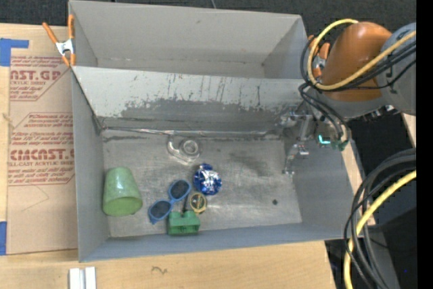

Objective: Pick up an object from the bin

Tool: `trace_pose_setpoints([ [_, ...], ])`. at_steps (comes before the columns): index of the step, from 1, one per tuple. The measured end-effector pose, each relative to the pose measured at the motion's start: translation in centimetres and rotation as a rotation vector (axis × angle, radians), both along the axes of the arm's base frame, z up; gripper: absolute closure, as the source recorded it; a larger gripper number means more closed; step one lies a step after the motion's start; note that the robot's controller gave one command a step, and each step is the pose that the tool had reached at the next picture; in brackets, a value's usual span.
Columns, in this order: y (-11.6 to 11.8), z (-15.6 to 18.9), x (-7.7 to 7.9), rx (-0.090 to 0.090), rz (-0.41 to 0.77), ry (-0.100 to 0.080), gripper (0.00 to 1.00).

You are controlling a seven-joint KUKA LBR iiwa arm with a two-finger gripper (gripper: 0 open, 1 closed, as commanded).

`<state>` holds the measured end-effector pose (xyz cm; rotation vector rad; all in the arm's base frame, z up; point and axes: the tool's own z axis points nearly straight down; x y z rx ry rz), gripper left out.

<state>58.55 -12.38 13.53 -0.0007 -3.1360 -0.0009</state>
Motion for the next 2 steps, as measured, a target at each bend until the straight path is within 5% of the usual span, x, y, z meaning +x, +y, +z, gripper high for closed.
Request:
trace_pose_setpoints([
  [1, 10.1, 1.0, -3.7, 0.004, -0.058, -0.004, 0.0],
  [2, 15.2, -1.2, -5.5, 0.002, 0.116, -0.004, 0.0],
])
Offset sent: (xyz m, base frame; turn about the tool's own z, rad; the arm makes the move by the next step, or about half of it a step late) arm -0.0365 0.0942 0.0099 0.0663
